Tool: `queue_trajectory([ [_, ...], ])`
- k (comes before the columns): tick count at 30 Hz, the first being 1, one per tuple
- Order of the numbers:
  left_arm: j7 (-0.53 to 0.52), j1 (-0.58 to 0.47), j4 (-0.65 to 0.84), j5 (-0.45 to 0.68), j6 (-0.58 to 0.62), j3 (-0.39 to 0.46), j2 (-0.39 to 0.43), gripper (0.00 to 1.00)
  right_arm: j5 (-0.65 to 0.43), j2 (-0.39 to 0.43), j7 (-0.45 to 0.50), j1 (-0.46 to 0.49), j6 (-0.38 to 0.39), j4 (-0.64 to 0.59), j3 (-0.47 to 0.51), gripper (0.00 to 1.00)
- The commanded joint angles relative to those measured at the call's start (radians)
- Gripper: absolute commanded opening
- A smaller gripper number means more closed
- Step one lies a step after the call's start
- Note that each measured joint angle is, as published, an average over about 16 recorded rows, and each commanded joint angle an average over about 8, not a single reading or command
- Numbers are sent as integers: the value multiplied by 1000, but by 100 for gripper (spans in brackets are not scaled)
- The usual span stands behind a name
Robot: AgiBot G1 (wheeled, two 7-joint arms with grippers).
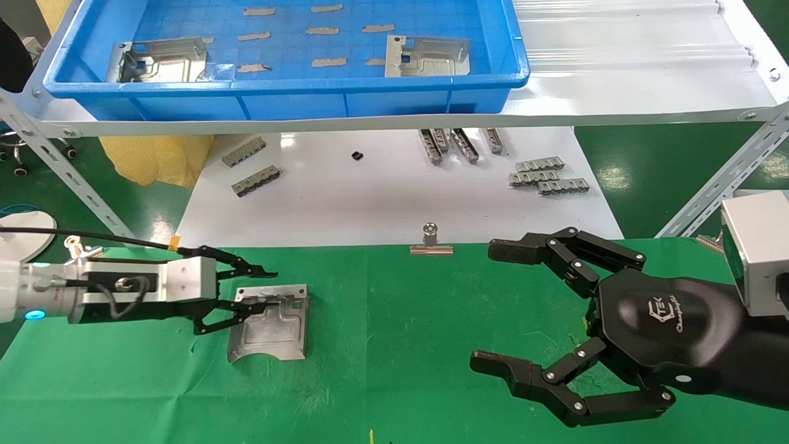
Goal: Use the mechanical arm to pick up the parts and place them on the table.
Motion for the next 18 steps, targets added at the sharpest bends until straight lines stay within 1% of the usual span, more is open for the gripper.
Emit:
queue_trajectory([
  [1, -5, -2, 3, -2, 27, -1, -8, 100, 0, 0, 0, 0, 0, 0, 0, 100],
  [6, -87, 2, 37, -21, 80, -15, -14, 100, 0, 0, 0, 0, 0, 0, 0, 100],
  [9, -118, 7, 52, -32, 92, -23, -14, 100, 0, 0, 0, 0, 0, 0, 0, 100],
  [12, -130, 10, 60, -37, 98, -27, -14, 100, 0, 0, 0, 0, 0, 0, 0, 100],
  [18, -120, 11, 50, -36, 94, -26, -15, 100, 0, 0, 0, 0, 0, 0, 0, 100],
])
